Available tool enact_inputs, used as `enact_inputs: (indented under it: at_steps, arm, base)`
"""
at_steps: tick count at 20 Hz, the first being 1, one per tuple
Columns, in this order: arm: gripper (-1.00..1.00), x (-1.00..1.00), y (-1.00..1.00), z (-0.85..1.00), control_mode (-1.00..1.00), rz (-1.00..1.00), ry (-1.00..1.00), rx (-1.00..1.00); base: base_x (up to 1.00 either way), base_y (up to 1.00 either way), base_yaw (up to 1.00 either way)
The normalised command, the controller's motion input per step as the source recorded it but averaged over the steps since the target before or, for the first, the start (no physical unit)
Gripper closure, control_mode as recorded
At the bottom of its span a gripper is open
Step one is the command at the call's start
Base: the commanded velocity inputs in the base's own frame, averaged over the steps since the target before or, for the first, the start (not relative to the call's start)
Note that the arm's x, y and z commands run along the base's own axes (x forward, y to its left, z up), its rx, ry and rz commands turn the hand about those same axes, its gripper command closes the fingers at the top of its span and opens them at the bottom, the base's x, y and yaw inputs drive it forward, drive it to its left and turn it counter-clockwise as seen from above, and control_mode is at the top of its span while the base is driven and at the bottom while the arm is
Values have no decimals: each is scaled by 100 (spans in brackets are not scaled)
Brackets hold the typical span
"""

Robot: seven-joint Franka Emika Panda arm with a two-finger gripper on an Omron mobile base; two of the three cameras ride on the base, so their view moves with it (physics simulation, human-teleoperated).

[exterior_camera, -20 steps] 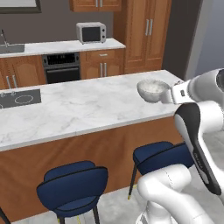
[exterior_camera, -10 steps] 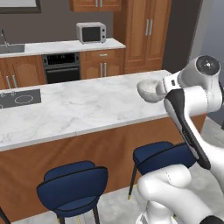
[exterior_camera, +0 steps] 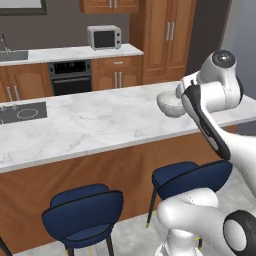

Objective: Retrieve the pear and peach from the fridge and place them into the bowl on the dining table.

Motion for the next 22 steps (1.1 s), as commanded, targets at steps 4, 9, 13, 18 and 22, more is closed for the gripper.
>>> enact_inputs:
  at_steps: [4,9,13,18,22]
  arm:
    - [100,62,-22,-21,-100,0,2,0]
    - [100,57,-22,-29,-100,0,2,0]
    - [100,50,-10,-25,-100,0,4,0]
    - [100,41,-8,-26,-100,0,4,0]
    - [100,34,-13,-23,-100,0,4,0]
  base:
    - [0,0,0]
    - [0,0,0]
    - [0,0,0]
    - [0,0,0]
    - [0,0,0]
